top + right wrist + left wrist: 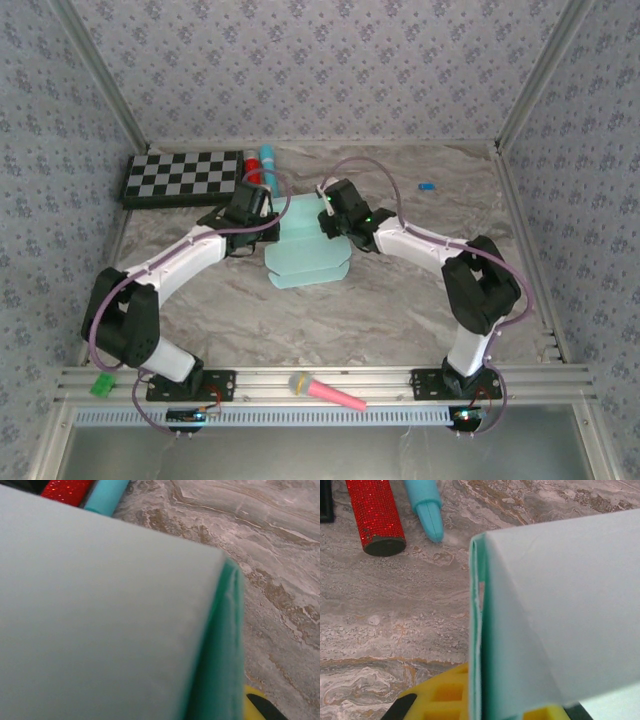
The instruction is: Fold the paper box
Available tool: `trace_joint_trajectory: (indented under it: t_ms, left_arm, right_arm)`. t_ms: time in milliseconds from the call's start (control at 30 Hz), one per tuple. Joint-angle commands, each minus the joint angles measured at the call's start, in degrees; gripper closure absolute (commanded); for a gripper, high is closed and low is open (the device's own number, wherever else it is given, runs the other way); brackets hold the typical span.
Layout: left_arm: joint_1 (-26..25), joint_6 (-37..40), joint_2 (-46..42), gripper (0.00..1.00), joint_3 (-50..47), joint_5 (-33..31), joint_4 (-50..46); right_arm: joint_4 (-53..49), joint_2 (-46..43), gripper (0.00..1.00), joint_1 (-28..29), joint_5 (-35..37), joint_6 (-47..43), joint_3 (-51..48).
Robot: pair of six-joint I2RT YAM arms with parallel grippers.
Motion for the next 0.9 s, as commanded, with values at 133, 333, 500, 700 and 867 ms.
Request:
trace_joint_trajectory:
  t_ms: [133,333,500,700,867]
  left_arm:
    - [0.07,-1.04,0.43,1.00,2.79,-0.37,-1.71]
    - [0.07,-0.95,1.27,1.00,3.25,-0.40,-1.79]
    - [0.13,-0.86,1.59,1.00,3.41,-0.50,-1.98]
    - [0.14,-0.91,1.65,1.00,3.40,-0.46,-2.06]
    - [0.14,-0.91,1.59,1.00,3.37,-0.53,-2.14]
  right_arm:
    - [-5.81,4.13,0.85,0.58,18.86,2.70,2.42]
    - [-11.45,7.35,0.90,1.04,26.10,7.89,6.27]
    - [-14.33,9.52,0.92,1.72,30.26,9.72,8.56]
    - [-17.02,11.34,0.94,1.77,31.50,11.21,10.71]
    - [-19.25,12.09,0.96,1.51,31.71,12.69,11.86]
